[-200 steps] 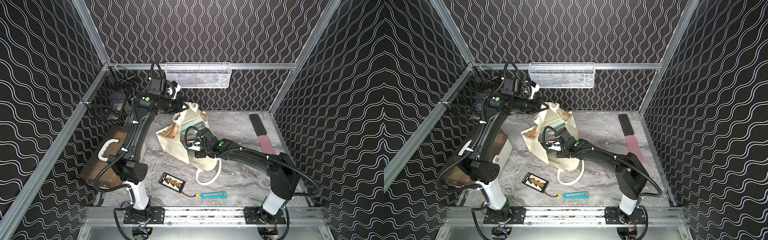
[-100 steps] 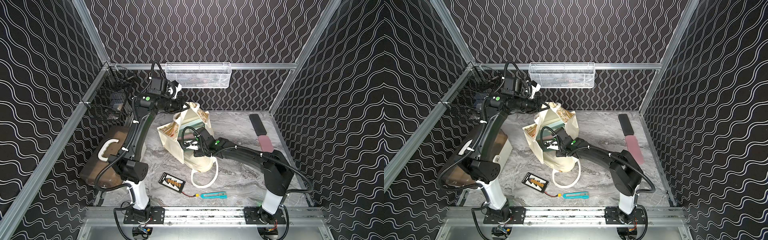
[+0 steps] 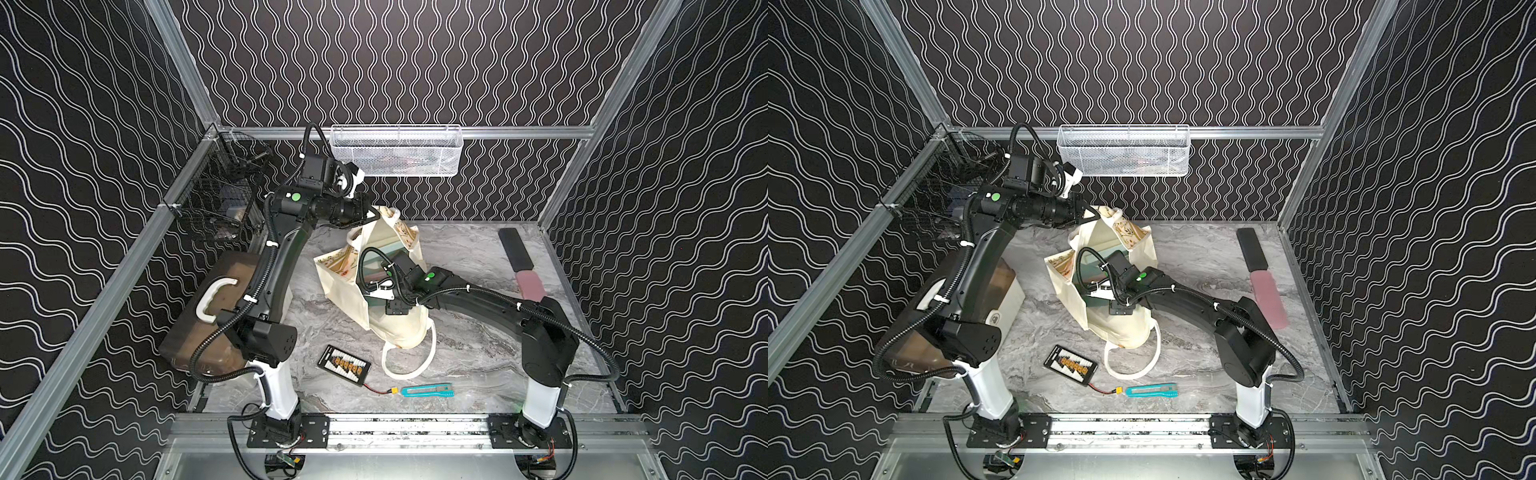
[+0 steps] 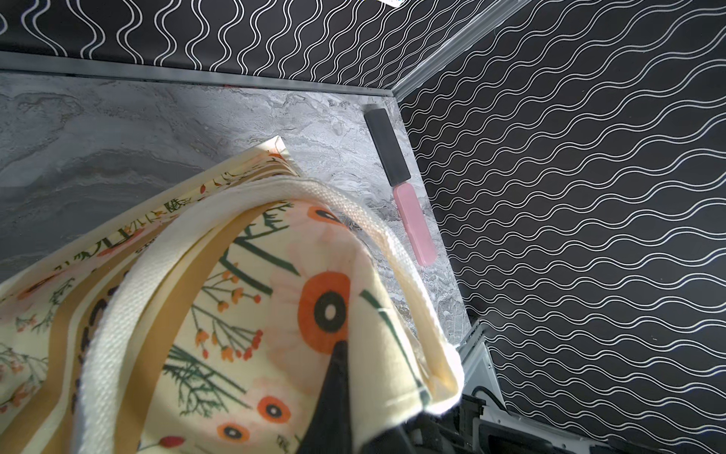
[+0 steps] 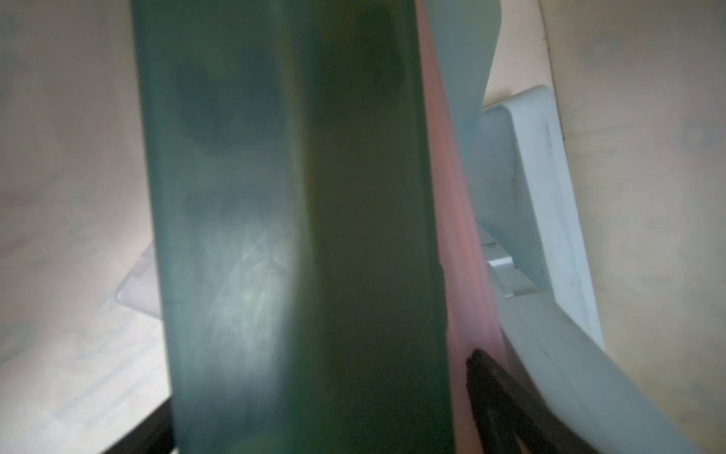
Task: Take out the pencil case from the canvas bag
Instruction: Pick up the pencil case from the canvas bag.
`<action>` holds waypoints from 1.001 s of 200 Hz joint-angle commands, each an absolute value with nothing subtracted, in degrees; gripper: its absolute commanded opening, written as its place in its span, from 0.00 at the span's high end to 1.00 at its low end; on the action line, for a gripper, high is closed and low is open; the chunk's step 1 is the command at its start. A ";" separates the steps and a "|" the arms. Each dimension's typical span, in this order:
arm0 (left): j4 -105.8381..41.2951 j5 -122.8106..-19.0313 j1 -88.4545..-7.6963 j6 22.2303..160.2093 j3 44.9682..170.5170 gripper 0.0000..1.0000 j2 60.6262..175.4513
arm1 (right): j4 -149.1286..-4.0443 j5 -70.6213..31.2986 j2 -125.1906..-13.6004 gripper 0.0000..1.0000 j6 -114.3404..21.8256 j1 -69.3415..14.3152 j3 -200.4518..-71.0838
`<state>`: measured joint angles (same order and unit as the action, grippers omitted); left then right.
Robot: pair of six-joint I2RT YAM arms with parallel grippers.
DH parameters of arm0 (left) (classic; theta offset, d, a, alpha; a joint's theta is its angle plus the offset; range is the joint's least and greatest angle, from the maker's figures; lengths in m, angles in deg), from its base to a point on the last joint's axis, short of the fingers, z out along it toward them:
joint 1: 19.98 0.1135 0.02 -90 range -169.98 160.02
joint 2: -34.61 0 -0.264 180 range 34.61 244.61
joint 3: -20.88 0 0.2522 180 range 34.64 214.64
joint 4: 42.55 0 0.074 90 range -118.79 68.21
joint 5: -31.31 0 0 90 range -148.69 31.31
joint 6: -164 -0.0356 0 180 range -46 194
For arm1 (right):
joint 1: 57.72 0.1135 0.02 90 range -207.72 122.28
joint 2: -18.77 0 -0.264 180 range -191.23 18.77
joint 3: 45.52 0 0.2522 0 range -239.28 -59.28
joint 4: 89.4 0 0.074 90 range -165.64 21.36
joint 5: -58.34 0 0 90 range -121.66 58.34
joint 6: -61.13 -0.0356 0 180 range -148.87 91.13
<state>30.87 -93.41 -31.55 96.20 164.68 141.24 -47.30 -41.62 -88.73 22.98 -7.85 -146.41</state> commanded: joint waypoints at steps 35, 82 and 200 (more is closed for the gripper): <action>25.44 -97.02 -31.61 95.39 165.71 1.00 141.09 | -42.85 -39.14 -89.47 0.03 21.66 -8.05 -148.49; 25.16 -96.96 -31.74 95.50 165.33 1.00 140.83 | -43.56 -39.23 -88.55 0.14 21.58 -8.06 -147.21; 25.97 -93.67 -31.74 94.77 164.91 1.00 140.66 | -46.93 -39.52 -80.58 0.27 18.70 -7.66 -142.26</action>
